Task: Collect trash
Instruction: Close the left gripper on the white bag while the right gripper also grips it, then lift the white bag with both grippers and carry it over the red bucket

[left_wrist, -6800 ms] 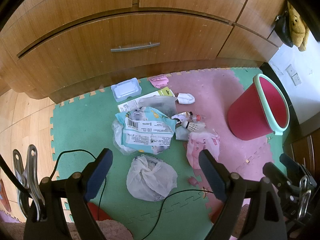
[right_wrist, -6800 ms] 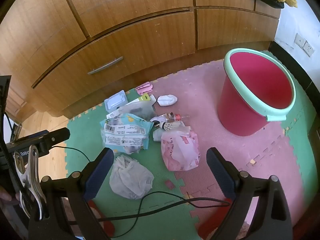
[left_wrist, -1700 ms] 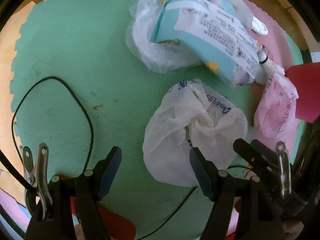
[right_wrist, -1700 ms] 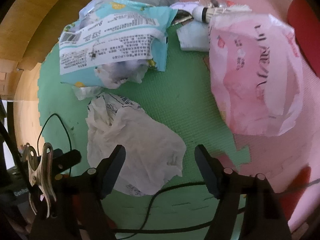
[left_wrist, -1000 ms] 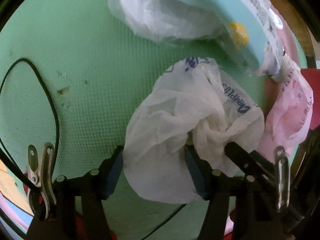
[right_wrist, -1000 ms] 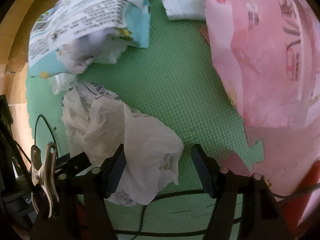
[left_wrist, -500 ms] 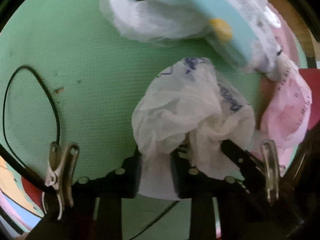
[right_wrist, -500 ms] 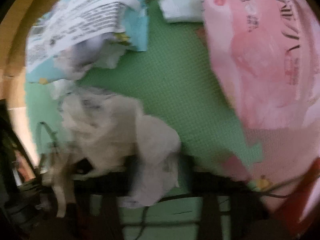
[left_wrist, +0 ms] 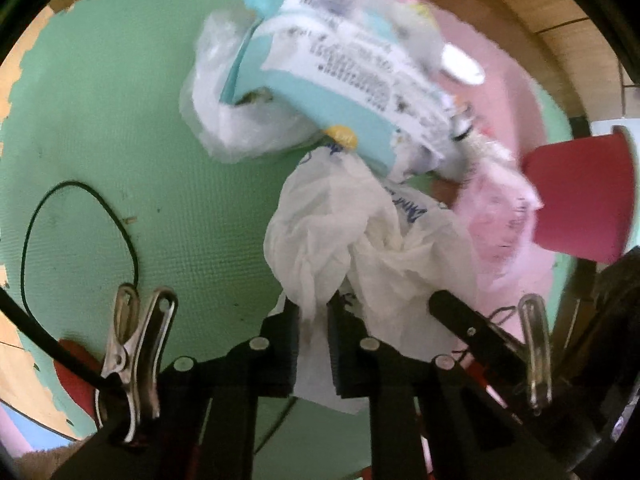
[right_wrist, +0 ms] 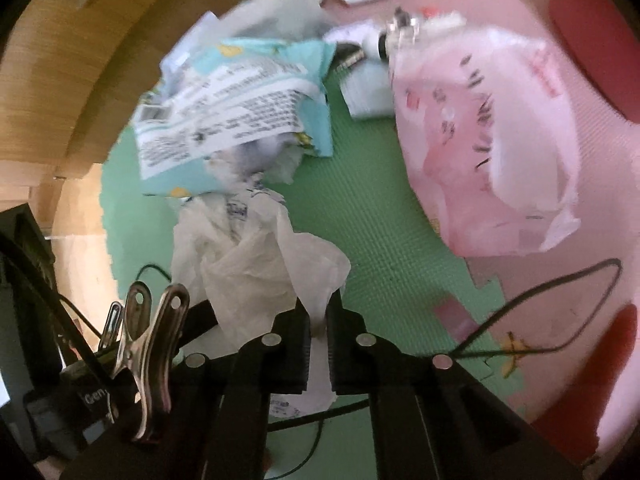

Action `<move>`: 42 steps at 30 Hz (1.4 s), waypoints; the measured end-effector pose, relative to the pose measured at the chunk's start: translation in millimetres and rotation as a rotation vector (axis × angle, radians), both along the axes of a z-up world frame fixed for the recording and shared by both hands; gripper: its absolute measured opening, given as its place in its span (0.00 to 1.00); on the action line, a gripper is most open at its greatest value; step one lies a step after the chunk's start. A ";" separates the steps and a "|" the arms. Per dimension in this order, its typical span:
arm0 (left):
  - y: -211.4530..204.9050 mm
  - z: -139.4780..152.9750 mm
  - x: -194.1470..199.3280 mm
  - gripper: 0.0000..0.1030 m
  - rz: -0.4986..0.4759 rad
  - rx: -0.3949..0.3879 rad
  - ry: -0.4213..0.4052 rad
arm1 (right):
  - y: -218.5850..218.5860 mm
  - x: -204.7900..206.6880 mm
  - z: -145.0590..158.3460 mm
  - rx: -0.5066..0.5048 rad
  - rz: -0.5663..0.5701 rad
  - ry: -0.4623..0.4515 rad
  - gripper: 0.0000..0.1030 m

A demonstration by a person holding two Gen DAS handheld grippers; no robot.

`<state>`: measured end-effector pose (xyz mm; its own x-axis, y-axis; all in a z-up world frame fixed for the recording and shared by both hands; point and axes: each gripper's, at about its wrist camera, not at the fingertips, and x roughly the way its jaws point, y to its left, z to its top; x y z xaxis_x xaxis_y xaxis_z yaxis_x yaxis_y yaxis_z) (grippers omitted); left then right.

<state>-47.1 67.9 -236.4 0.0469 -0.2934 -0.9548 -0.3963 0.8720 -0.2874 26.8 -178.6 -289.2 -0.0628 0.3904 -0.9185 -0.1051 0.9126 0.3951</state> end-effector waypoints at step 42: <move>-171.3 290.0 62.3 0.09 -0.311 -0.017 -0.592 | -148.9 -4.3 313.9 0.121 -0.251 -0.463 0.07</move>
